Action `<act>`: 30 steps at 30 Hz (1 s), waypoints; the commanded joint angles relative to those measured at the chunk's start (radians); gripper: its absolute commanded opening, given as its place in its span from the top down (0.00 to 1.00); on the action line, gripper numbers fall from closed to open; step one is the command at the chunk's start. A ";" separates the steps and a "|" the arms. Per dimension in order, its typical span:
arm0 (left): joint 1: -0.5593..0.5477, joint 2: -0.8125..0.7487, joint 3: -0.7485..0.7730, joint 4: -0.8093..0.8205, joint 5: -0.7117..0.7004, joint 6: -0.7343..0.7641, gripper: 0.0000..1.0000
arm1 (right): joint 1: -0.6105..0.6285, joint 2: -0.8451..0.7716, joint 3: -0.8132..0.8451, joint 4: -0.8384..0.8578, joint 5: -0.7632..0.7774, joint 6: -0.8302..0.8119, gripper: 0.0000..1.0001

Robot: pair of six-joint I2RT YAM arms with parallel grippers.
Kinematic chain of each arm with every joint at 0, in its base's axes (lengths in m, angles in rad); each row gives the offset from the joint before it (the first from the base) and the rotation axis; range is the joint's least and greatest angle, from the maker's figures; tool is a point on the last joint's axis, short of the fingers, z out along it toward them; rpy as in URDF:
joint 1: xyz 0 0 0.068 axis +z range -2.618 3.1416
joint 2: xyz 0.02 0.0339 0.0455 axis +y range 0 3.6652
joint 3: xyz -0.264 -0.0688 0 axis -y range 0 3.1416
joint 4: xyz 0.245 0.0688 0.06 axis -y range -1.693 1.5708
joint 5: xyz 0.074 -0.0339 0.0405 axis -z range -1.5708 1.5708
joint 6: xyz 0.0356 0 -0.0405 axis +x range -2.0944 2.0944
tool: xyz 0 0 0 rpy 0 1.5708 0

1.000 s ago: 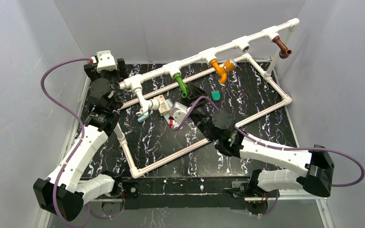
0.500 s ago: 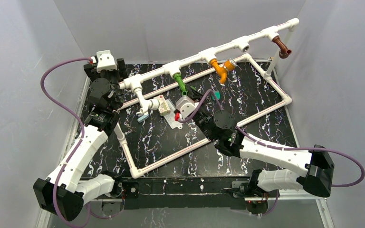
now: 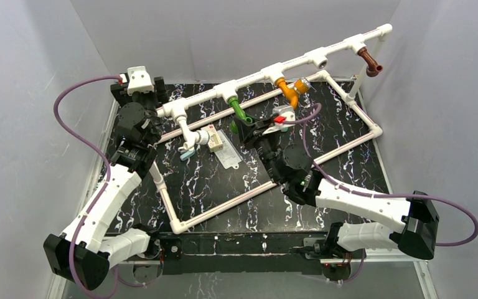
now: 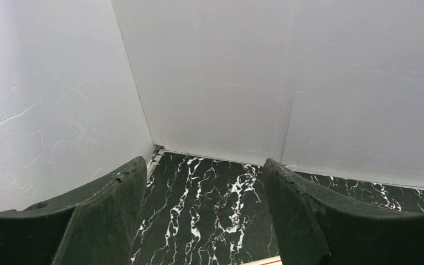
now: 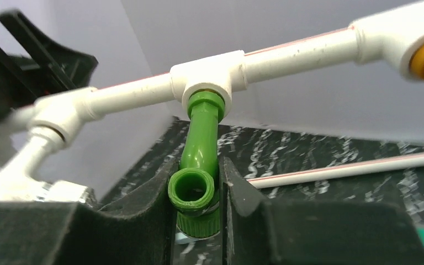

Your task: Install the water faucets

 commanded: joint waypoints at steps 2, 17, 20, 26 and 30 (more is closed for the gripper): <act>-0.038 0.139 -0.149 -0.432 0.082 -0.026 0.26 | 0.001 -0.097 -0.005 0.001 0.128 0.775 0.99; -0.049 0.139 -0.154 -0.427 0.069 -0.017 0.26 | -0.001 -0.098 0.051 -0.253 0.128 1.580 0.99; -0.049 0.134 -0.154 -0.427 0.069 -0.017 0.26 | -0.002 -0.075 0.027 -0.156 0.098 1.639 0.99; -0.049 0.132 -0.154 -0.427 0.066 -0.017 0.26 | -0.006 -0.070 0.025 -0.101 0.083 1.706 0.99; -0.049 0.132 -0.153 -0.427 0.067 -0.018 0.26 | -0.005 -0.088 0.042 -0.157 0.074 1.688 0.98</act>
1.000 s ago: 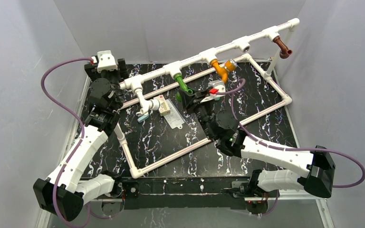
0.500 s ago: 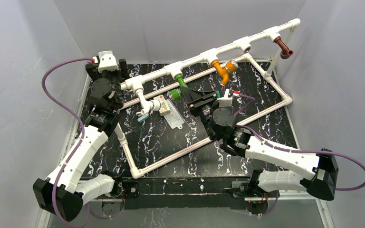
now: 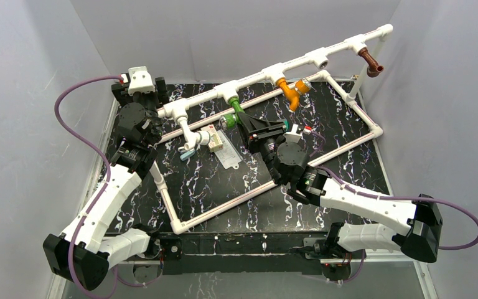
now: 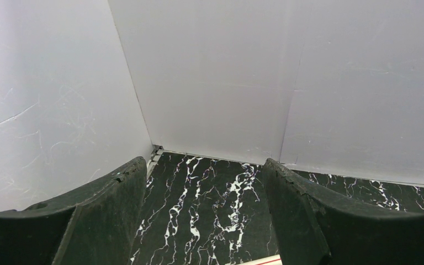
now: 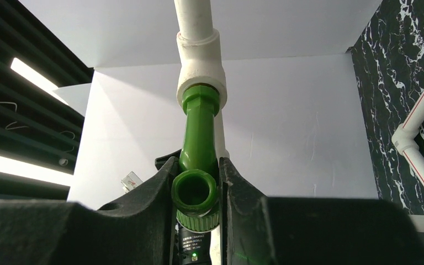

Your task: Install the water faucets

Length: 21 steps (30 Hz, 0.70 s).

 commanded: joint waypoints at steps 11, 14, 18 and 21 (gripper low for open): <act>-0.037 0.131 -0.154 -0.421 0.063 -0.021 0.26 | 0.013 -0.064 0.019 0.035 -0.053 0.051 0.73; -0.037 0.131 -0.154 -0.421 0.063 -0.021 0.26 | 0.012 -0.071 0.009 0.031 -0.061 0.049 0.68; -0.038 0.131 -0.154 -0.421 0.063 -0.022 0.26 | 0.013 -0.075 0.003 0.006 -0.076 0.051 0.61; -0.037 0.131 -0.154 -0.421 0.064 -0.023 0.26 | 0.014 -0.078 -0.001 -0.010 -0.095 0.056 0.57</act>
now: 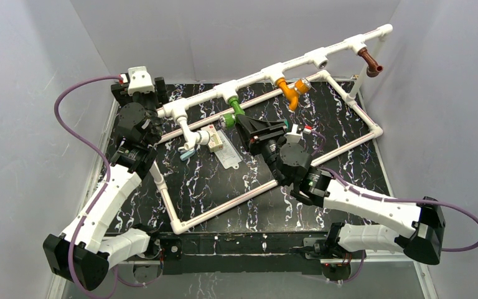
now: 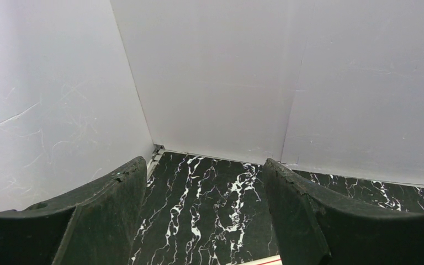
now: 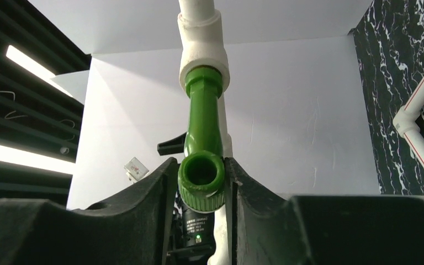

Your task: Install the water faucets

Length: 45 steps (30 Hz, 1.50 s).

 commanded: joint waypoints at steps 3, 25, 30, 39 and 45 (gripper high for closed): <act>-0.037 0.131 -0.154 -0.420 0.068 -0.023 0.26 | 0.018 -0.066 -0.003 0.001 -0.066 0.041 0.52; -0.039 0.142 -0.153 -0.421 0.069 -0.025 0.26 | 0.017 -0.202 0.038 -0.184 -0.196 -0.588 0.34; -0.039 0.145 -0.153 -0.423 0.071 -0.024 0.26 | 0.018 -0.227 0.049 -0.100 -0.332 -1.015 0.33; -0.039 0.143 -0.153 -0.423 0.072 -0.024 0.26 | 0.019 -0.195 0.194 -0.270 -0.457 -1.567 0.30; -0.039 0.143 -0.152 -0.422 0.076 -0.025 0.26 | 0.019 -0.193 0.253 -0.364 -0.570 -1.971 0.33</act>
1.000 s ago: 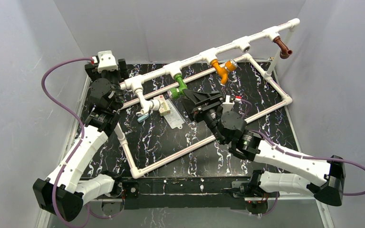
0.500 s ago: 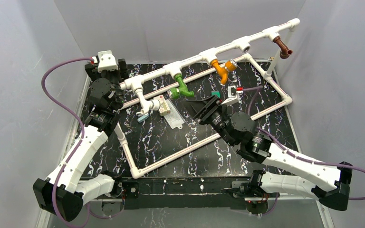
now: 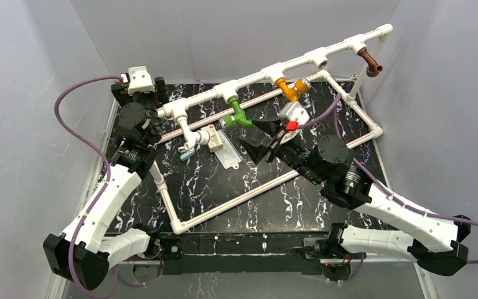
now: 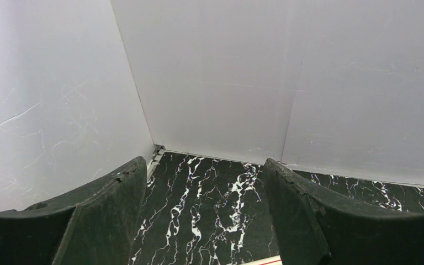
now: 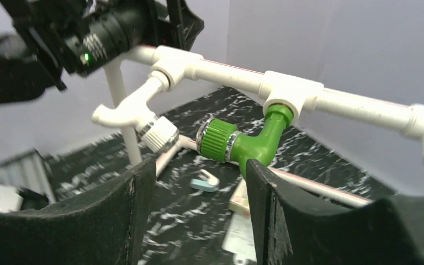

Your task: Install the water faucets

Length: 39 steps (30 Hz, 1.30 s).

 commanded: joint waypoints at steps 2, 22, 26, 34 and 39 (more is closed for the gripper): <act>-0.041 0.143 -0.152 -0.425 0.077 -0.026 0.26 | 0.006 -0.015 0.057 -0.077 -0.106 -0.496 0.33; -0.041 0.151 -0.151 -0.426 0.078 -0.025 0.26 | 0.006 0.049 -0.125 0.184 -0.018 -1.524 0.24; -0.041 0.148 -0.152 -0.426 0.077 -0.025 0.26 | 0.006 0.107 -0.151 0.279 0.017 -1.619 0.23; -0.041 0.143 -0.153 -0.425 0.077 -0.026 0.26 | 0.006 0.189 -0.143 0.386 0.064 -1.644 0.24; -0.041 0.141 -0.153 -0.426 0.078 -0.026 0.26 | 0.006 0.231 -0.139 0.413 0.091 -1.631 0.28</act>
